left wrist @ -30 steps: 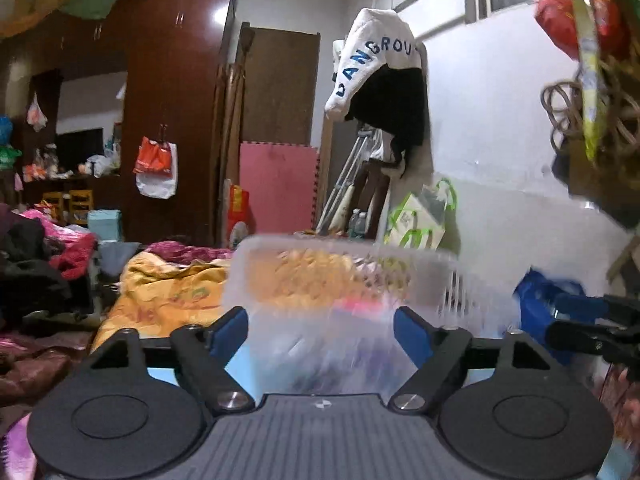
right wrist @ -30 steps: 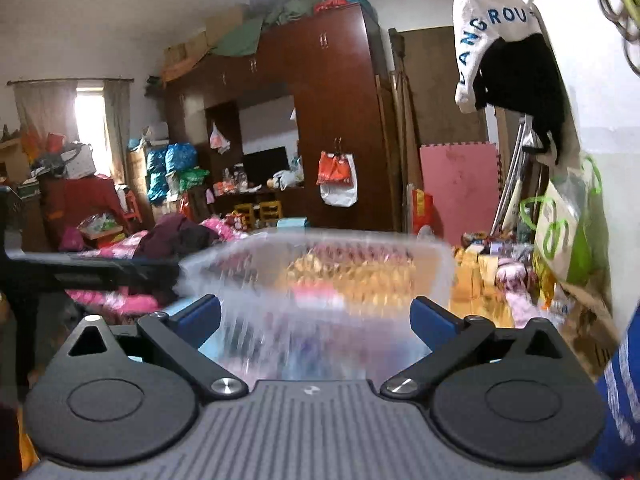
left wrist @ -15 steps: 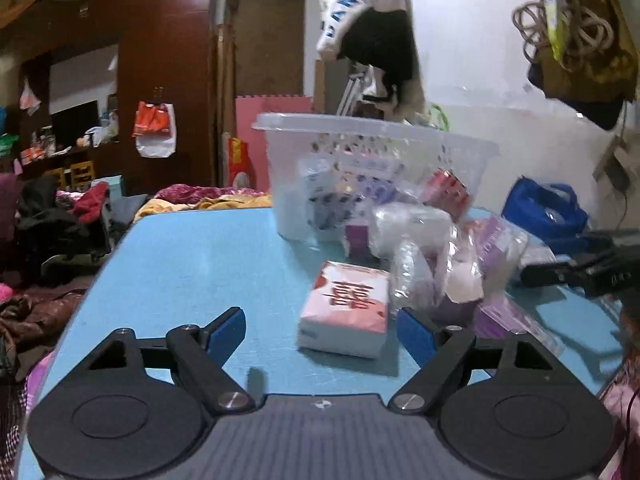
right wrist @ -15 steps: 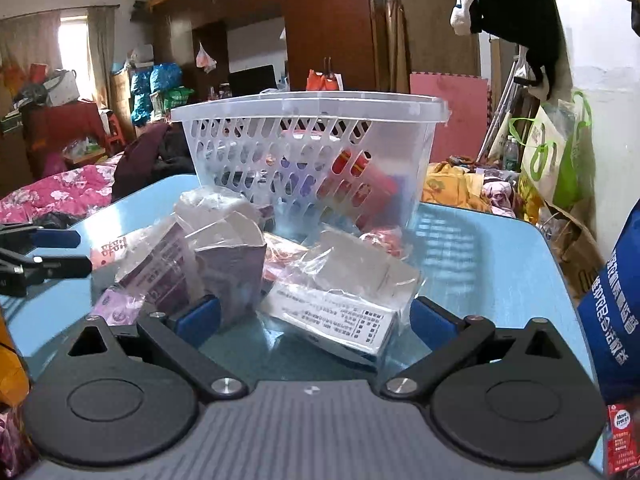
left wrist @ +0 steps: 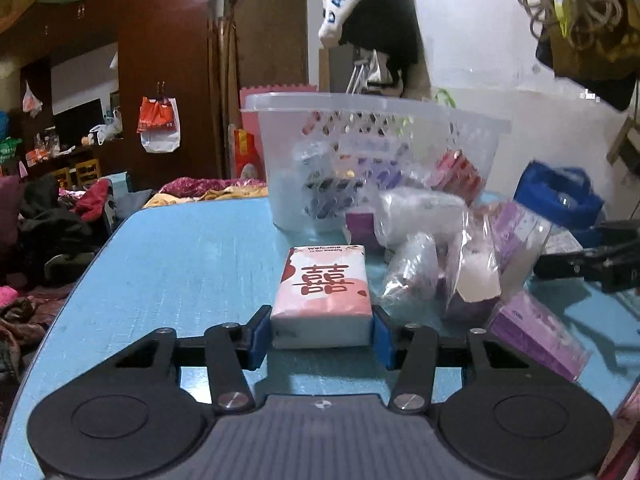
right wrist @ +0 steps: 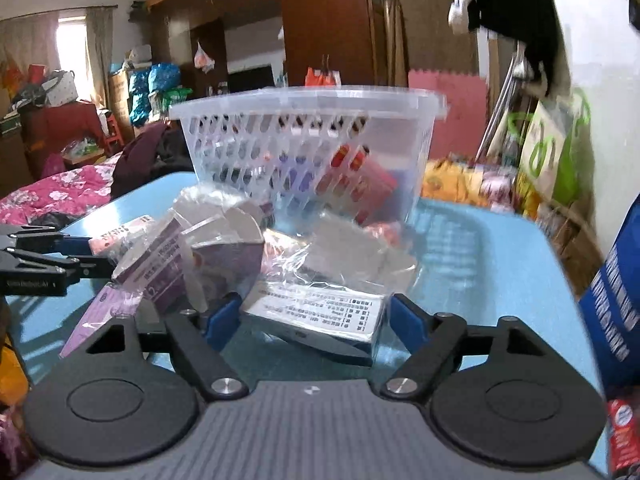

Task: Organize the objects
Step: 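Grasp the white red-printed tissue pack left while right grasps the clear-wrapped white box, then drop both items into the white basket by opening both grippers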

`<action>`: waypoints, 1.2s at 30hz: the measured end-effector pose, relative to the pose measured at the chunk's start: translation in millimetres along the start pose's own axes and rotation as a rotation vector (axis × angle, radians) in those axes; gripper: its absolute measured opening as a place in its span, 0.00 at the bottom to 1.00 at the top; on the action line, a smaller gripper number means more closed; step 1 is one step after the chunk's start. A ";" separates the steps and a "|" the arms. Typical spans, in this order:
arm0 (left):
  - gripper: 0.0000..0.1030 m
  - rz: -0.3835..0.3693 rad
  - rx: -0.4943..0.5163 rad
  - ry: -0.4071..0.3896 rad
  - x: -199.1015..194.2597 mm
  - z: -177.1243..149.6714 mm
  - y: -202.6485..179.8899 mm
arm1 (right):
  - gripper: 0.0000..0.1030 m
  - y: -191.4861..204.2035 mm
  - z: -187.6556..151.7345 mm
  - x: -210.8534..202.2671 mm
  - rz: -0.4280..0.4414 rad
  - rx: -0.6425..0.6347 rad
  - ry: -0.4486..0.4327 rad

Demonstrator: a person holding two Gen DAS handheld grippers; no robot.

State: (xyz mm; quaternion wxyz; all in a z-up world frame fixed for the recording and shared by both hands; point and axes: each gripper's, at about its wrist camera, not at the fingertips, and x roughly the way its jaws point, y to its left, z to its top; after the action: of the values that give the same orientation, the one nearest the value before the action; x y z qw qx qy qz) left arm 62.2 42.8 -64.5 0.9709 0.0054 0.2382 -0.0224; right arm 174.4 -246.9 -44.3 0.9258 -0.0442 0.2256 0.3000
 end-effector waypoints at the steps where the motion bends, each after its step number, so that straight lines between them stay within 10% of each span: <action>1: 0.53 0.003 -0.005 -0.009 -0.9 0.6 1.1 | 0.80 1.3 -0.3 -2.2 -0.004 -0.009 -0.014; 13: 0.53 -0.026 -0.104 -0.180 -32.7 8.9 18.4 | 0.80 -18.7 -4.9 -35.4 0.040 0.104 -0.204; 19: 0.53 -0.091 -0.115 -0.257 -34.4 69.5 10.8 | 0.80 -9.7 65.6 -42.3 0.076 0.005 -0.318; 26: 0.53 -0.059 -0.143 -0.164 38.0 170.0 -0.3 | 0.80 -15.2 161.0 28.8 0.032 0.000 -0.239; 36: 0.68 -0.019 -0.164 -0.082 85.4 173.9 4.8 | 0.97 -17.4 158.6 53.5 -0.005 -0.016 -0.129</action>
State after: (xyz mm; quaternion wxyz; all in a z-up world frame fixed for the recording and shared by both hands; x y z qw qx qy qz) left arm 218.5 40.4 50.1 0.9768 -0.0772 0.1993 -0.0121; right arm 284.9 -198.0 72.8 0.9387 -0.0327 0.1631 0.3019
